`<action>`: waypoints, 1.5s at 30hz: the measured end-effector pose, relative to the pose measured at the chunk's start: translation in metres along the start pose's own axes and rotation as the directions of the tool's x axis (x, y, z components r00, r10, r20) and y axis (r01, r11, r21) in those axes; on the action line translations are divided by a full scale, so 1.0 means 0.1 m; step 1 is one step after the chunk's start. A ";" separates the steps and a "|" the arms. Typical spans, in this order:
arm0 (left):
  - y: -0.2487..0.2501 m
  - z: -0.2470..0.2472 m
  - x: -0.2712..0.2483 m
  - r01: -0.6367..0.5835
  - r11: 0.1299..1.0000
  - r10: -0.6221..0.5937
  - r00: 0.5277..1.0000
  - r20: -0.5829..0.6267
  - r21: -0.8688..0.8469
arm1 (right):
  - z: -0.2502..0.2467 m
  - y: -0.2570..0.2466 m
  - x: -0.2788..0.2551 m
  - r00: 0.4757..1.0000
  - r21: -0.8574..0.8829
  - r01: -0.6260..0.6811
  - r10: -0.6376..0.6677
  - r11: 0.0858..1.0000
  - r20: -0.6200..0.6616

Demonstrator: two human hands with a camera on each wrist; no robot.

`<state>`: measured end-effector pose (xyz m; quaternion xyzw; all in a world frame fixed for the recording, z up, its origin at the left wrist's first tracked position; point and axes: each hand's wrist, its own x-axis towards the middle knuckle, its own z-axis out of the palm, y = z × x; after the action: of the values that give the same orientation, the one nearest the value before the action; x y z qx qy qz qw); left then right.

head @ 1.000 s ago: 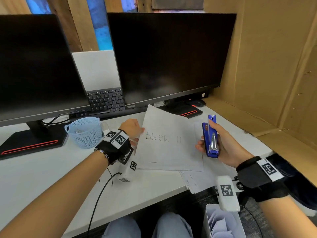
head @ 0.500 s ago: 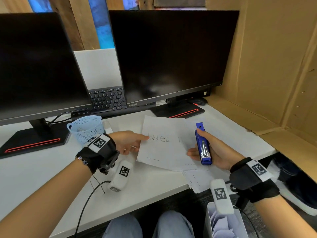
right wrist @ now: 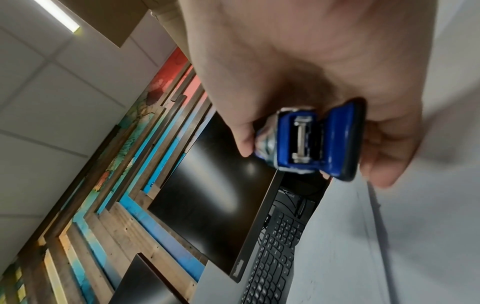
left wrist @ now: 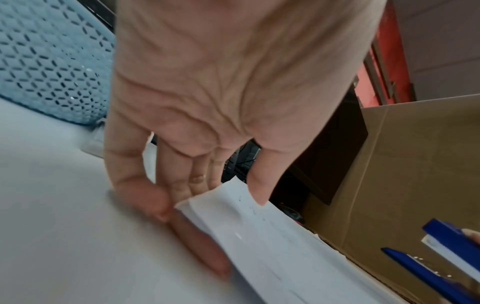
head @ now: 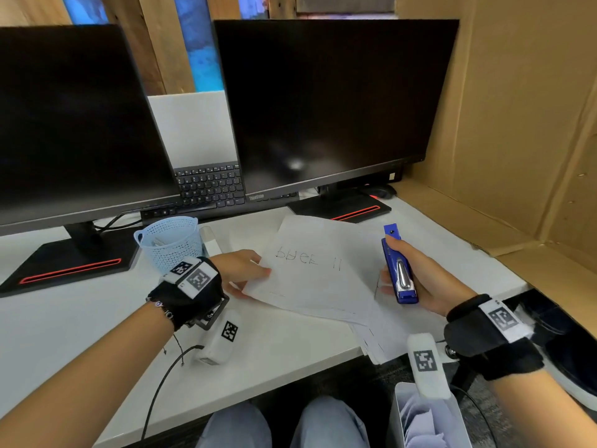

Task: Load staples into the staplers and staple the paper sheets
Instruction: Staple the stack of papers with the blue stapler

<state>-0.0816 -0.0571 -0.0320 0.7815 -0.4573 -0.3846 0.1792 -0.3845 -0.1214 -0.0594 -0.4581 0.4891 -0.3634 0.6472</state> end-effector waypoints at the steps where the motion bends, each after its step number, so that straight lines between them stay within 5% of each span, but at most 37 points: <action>1: 0.01 0.00 0.02 0.003 1.000 -0.003 1.000 0.000 0.008 | 0.02 0.00 0.00 1.000 0.000 0.012 -0.012 1.000 -0.006; 18: 0.08 0.04 0.46 -0.154 0.987 0.145 0.976 -0.165 -0.044 | 0.15 0.03 -0.06 0.999 0.131 0.030 -0.027 0.991 -0.023; 26: -0.04 -0.02 0.48 -0.264 0.963 0.255 0.956 -0.148 -0.046 | 0.13 0.03 -0.06 1.000 0.091 0.012 -0.010 0.996 -0.021; 33: 0.00 -0.09 0.39 -0.257 0.944 0.261 0.965 -0.010 -0.208 | 0.18 0.04 -0.07 1.000 0.027 0.009 -0.008 1.000 -0.026; 39: 0.01 -0.17 0.20 -0.216 0.773 0.270 0.963 0.000 -0.597 | 0.18 0.02 -0.08 0.999 0.062 0.017 -0.014 0.998 -0.037; 45: -0.05 -0.11 -0.19 -0.259 0.778 0.469 0.846 0.254 -0.573 | 0.25 0.06 -0.09 0.998 0.118 0.032 -0.026 0.993 -0.049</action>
<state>-0.0760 -0.0390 -0.0194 0.5072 -0.5076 -0.5951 0.3619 -0.3623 -0.1048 -0.0596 -0.4173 0.4751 -0.4119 0.6562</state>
